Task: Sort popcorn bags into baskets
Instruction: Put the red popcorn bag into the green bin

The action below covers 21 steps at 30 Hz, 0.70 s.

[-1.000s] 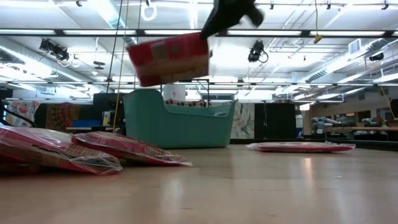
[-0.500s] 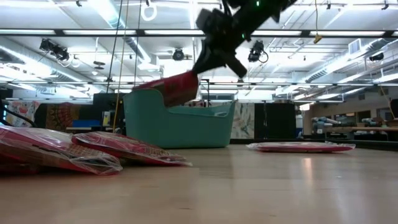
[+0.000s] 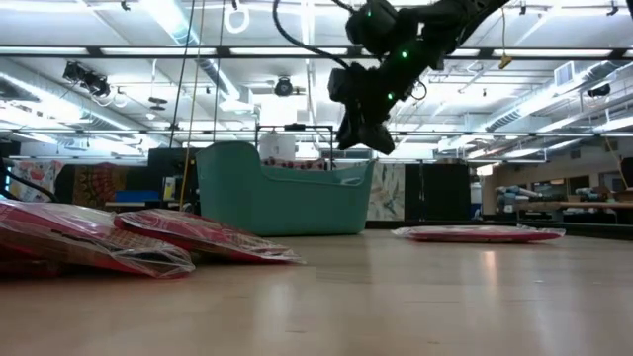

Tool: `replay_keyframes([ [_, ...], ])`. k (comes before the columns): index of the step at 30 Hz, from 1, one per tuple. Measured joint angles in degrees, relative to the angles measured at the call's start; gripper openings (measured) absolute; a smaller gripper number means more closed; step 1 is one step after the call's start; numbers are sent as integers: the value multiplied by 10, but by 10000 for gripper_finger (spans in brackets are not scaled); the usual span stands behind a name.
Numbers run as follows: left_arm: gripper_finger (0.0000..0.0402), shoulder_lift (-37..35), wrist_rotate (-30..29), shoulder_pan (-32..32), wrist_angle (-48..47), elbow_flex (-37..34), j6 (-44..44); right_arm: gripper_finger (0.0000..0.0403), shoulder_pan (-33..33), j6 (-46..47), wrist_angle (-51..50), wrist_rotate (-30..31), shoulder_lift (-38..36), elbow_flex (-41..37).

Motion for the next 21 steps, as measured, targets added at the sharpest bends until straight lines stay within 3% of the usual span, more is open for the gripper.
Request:
replay_keyframes([
  [3, 243, 1, 0, 0, -2, 0, -7, 133, 33, 35, 1, 113, -2, 6],
  [5, 243, 2, 0, 0, -11, 0, -20, 137, 61, 43, -19, 153, -4, 6],
  [8, 243, 2, 6, 0, -46, 0, -47, 138, 109, 72, -64, 160, -5, 6],
  [13, 243, 26, 25, 0, -132, -1, -91, 137, 176, 200, -107, 156, -5, 7],
  [21, 243, 113, 104, -12, -177, -1, -128, 137, 277, 402, -122, 169, -5, 7],
])
